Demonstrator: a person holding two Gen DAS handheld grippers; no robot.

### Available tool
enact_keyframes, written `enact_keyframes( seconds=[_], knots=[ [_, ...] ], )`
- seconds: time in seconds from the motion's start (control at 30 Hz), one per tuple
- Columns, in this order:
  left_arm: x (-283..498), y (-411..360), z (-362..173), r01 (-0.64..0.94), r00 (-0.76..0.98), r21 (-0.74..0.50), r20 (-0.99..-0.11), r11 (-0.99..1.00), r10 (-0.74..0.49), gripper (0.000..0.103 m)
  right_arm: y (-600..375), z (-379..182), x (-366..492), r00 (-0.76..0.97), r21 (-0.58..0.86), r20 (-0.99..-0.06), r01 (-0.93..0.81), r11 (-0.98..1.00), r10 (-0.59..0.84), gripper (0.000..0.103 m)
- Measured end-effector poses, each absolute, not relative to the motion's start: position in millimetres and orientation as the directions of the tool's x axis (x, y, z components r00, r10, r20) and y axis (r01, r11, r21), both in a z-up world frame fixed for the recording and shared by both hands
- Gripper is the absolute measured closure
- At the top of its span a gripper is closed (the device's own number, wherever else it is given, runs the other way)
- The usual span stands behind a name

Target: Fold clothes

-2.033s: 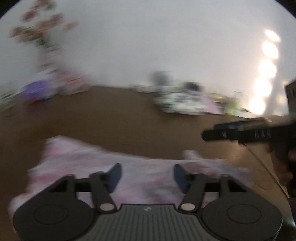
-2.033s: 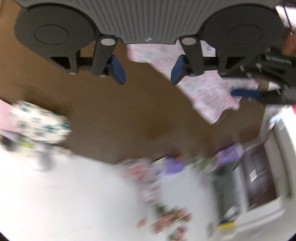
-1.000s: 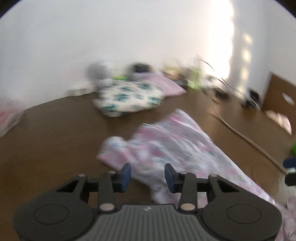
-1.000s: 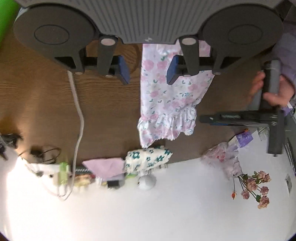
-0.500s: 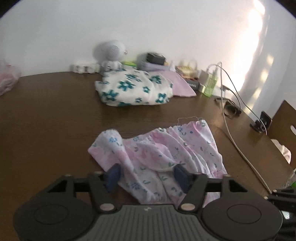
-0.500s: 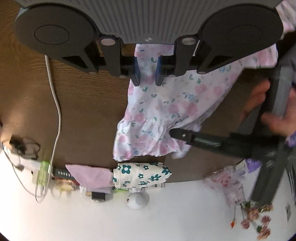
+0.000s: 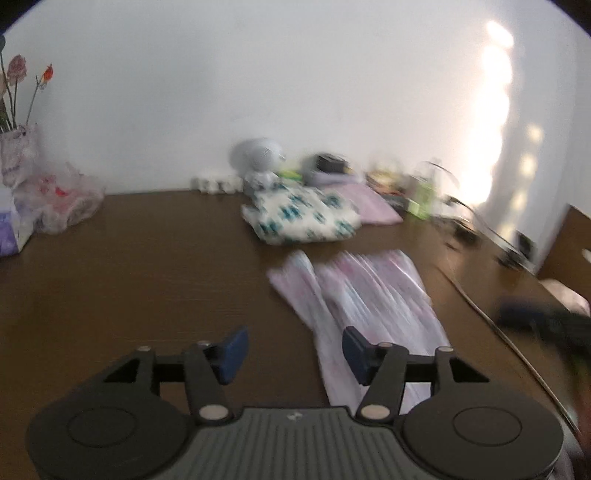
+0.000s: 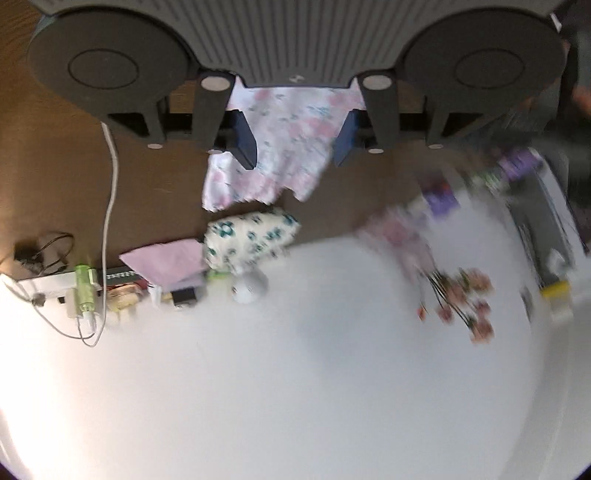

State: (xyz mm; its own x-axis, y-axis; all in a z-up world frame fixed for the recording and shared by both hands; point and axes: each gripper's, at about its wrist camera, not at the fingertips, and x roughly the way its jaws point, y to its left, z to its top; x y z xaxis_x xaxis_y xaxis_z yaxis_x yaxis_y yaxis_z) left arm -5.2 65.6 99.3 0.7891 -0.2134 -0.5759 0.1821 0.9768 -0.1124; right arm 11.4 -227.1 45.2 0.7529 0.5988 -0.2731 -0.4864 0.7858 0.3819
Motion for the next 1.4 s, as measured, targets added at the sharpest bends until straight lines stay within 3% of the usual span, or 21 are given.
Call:
enact_keyframes(
  seconds=[0.17,0.27,0.47,0.53,0.7,0.8,0.83,0.87,0.9,0.93,0.97,1.07,1.23,1.3,1.4],
  knots=[
    [-87.3,52.1,101.5,0.314,0.707,-0.225,-0.593,0.922,-0.386,0.035,-240.1,22.7,27.0,0.711,0.522,-0.282,-0.450,0.725,0.644,0.054],
    [-119.2,32.3,103.9,0.382,0.696,-0.216,-0.572,0.898,-0.434,0.031,-248.9,15.5,32.7,0.705,0.582,-0.278,-0.416,0.699,0.652,0.054],
    [-128.8,8.8,85.7,0.361,0.691,-0.174,-0.610,0.916,-0.388,0.026,-252.3,21.5,23.8,0.698,0.579,-0.282,-0.423,0.697,0.658,0.054],
    [-123.3,14.3,80.1,0.324,0.687,-0.174,-0.632,0.930,-0.358,0.026,-255.8,28.8,8.7,0.688,0.554,-0.299,-0.439,0.707,0.662,0.049],
    [-103.3,31.2,76.5,0.176,0.705,-0.203,-0.657,0.963,-0.268,0.026,-255.0,31.9,-42.9,0.655,0.396,-0.453,-0.460,0.795,0.605,0.046],
    [-89.2,30.2,71.7,0.141,0.681,-0.251,-0.678,0.958,-0.278,0.032,-246.1,24.8,-61.6,0.626,0.337,-0.533,-0.460,0.822,0.569,0.046],
    [-86.8,27.8,70.9,0.164,0.672,-0.257,-0.678,0.952,-0.299,0.038,-241.7,21.6,-65.0,0.618,0.325,-0.554,-0.457,0.828,0.558,0.051],
    [-85.8,24.2,69.1,0.192,0.665,-0.252,-0.678,0.948,-0.315,0.042,-237.0,18.8,-67.6,0.611,0.313,-0.571,-0.456,0.833,0.549,0.067],
    [-84.6,21.0,67.4,0.211,0.656,-0.244,-0.682,0.946,-0.322,0.047,-233.1,17.9,-69.1,0.610,0.308,-0.576,-0.455,0.836,0.544,0.076],
    [-83.3,18.9,65.7,0.207,0.646,-0.232,-0.698,0.951,-0.310,0.063,-230.4,18.7,-70.7,0.616,0.308,-0.569,-0.454,0.836,0.544,0.089],
    [-82.1,17.7,64.2,0.197,0.638,-0.222,-0.711,0.955,-0.297,0.079,-227.6,19.5,-72.2,0.622,0.308,-0.563,-0.453,0.836,0.545,0.094],
    [-85.8,25.9,69.1,0.167,0.660,-0.268,-0.685,0.949,-0.309,0.089,-230.6,33.6,-78.5,0.649,0.365,-0.448,-0.495,0.789,0.615,0.098],
    [-102.3,47.2,84.2,0.295,0.737,-0.477,-0.437,0.828,-0.515,0.093,-249.6,31.5,-61.3,0.582,0.632,-0.151,-0.565,0.531,0.799,0.098],
    [-89.3,52.4,69.7,0.278,0.722,-0.539,-0.429,0.795,-0.543,0.093,-246.6,17.0,-41.7,0.576,0.695,-0.191,-0.492,0.524,0.795,0.097],
    [-75.3,53.8,47.9,0.197,0.721,-0.570,-0.467,0.798,-0.512,0.087,-238.0,4.4,-29.7,0.602,0.674,-0.302,-0.414,0.612,0.739,0.093]
  ],
)
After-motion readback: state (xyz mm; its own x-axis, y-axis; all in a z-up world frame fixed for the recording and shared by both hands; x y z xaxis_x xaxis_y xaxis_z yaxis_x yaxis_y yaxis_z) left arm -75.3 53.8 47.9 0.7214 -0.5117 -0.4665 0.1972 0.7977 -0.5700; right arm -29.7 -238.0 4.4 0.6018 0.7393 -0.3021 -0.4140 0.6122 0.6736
